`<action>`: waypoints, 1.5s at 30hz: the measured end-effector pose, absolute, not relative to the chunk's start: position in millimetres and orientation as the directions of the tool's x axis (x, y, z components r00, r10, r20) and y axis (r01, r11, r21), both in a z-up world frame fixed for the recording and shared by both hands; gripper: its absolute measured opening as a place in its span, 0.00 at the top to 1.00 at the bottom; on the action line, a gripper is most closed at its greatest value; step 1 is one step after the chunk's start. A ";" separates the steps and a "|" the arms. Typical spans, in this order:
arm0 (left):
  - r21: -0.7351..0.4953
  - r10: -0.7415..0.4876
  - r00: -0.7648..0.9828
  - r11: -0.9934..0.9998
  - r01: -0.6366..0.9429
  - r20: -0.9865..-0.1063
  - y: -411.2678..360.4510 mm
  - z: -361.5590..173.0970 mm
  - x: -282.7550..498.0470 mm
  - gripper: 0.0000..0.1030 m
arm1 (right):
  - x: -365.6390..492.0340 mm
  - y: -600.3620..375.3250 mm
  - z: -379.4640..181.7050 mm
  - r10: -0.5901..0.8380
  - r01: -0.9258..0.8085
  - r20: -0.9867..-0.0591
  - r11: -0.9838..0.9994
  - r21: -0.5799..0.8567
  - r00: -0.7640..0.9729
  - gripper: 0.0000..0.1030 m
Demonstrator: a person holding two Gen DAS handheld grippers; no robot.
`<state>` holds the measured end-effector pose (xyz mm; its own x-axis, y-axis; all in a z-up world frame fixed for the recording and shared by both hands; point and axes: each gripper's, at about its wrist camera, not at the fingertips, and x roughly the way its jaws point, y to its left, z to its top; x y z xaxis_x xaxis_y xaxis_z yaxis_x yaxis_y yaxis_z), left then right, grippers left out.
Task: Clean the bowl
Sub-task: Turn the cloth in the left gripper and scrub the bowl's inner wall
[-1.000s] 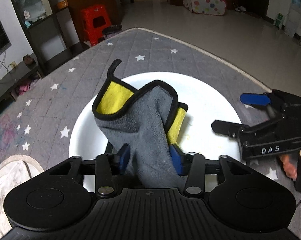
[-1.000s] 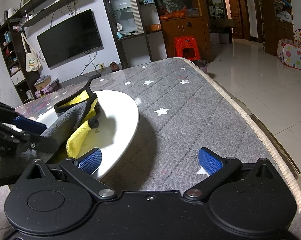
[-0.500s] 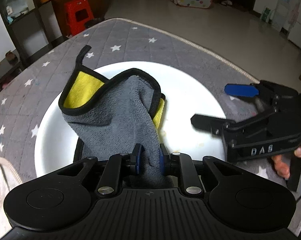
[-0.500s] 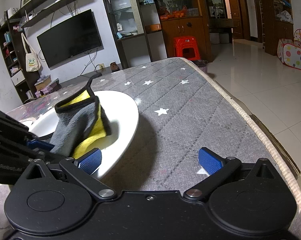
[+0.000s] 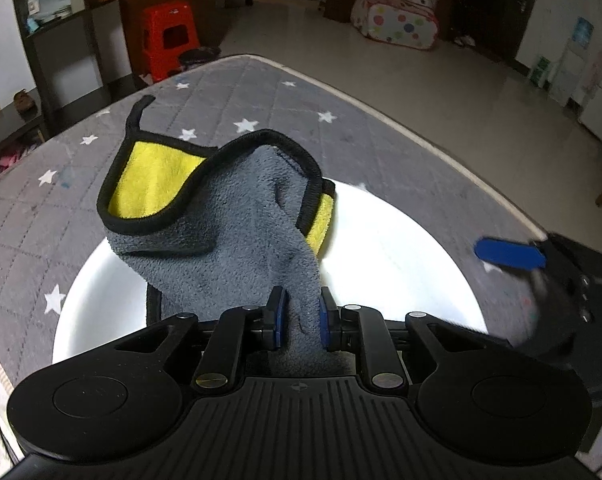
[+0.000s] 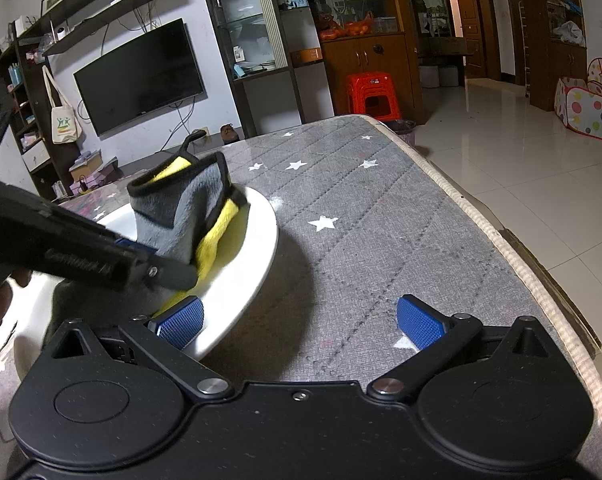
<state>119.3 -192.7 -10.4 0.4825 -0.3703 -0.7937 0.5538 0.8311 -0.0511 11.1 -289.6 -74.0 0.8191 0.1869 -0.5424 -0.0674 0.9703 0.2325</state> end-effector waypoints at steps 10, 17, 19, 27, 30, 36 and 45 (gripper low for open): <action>-0.014 -0.290 0.539 0.889 0.458 -0.791 -173.2 -10.1 134.4 0.82 | 11.0 -289.6 -73.4 0.188 -0.067 -0.542 0.970 0.234 0.819 0.00; 0.033 -0.239 0.545 0.896 0.443 -0.804 -159.2 -8.2 123.9 0.82 | 11.8 -289.5 -73.0 0.187 -0.067 -0.542 0.970 0.233 0.819 0.00; 0.040 -0.231 0.544 0.897 0.441 -0.807 -155.8 -8.2 118.8 0.82 | 12.5 -289.4 -73.0 0.187 -0.067 -0.542 0.970 0.233 0.819 0.00; 0.076 -0.217 0.537 0.879 0.471 -0.815 -151.5 -8.6 90.7 0.82 | 12.7 -289.0 -72.9 0.187 -0.067 -0.542 0.970 0.232 0.819 0.00; 0.086 -0.225 0.527 0.861 0.501 -0.820 -153.3 -9.3 79.1 0.82 | 13.0 -289.1 -73.1 0.187 -0.067 -0.542 0.970 0.232 0.819 0.00; 0.050 -0.276 0.483 0.828 0.559 -0.831 -157.3 -10.2 62.0 0.80 | 13.0 -289.1 -73.2 0.187 -0.067 -0.542 0.970 0.232 0.819 0.00; -0.041 -0.391 0.425 0.774 0.632 -0.817 -170.1 -11.1 58.7 0.80 | 12.8 -288.1 -73.5 0.188 -0.067 -0.541 0.970 0.234 0.820 0.00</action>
<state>58.7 -170.1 -11.1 0.4252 -0.3906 -0.8165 0.6323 0.7737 -0.0408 12.8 -288.1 -73.5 0.8195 0.1878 -0.5414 -0.0674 0.9698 0.2344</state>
